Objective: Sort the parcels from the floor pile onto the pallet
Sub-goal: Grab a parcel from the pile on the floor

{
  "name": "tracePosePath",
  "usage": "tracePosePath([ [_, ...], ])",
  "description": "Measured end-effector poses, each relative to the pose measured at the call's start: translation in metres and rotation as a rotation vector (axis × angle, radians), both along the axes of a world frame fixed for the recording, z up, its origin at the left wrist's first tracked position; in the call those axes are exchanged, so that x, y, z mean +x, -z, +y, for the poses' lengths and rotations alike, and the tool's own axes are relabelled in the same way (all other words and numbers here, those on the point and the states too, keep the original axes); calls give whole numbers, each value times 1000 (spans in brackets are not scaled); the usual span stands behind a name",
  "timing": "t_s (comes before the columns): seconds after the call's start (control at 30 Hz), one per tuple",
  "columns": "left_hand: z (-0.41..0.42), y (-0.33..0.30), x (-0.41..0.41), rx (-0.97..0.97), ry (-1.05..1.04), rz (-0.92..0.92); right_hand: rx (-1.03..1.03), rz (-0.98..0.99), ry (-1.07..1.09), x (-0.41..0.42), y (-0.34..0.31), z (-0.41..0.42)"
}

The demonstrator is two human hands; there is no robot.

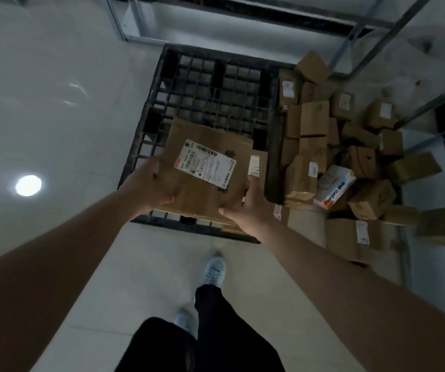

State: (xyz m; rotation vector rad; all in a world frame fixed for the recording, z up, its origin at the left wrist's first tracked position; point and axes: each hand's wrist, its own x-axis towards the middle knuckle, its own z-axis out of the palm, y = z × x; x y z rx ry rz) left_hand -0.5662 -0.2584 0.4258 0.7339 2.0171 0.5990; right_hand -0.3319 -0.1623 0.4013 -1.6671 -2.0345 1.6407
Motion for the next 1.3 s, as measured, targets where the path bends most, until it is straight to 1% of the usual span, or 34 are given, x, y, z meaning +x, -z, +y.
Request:
tracePosePath([
  [0.1,22,59,-8,-18,-60,-36,-70,40,51,-10,54,13],
  [0.2,30,125,-15,-6,-205,-102,-229,47,124,-15,111,21],
  [0.33,34,217,-29,-62,-268,-139,-397,20,212,-26,186,25],
  [0.43,37,282,-40,-123,-302,-201,-460,12,282,-41,236,29],
  [0.57,39,348,-49,-163,-389,-292,-501,-22,338,-59,298,35],
  [0.67,44,381,-56,-196,-432,-326,-489,-22,366,-74,336,34],
  [0.8,49,421,-67,-274,-392,-371,-471,-36,397,-91,374,30],
  [0.97,57,467,-67,-303,-326,-412,-429,-98,451,-92,417,28],
  [1.13,63,496,-53,-368,-305,-462,-388,-230,511,-89,441,27],
  [1.3,64,507,-44,-374,-320,-472,-373,-271,457,-84,451,24],
])
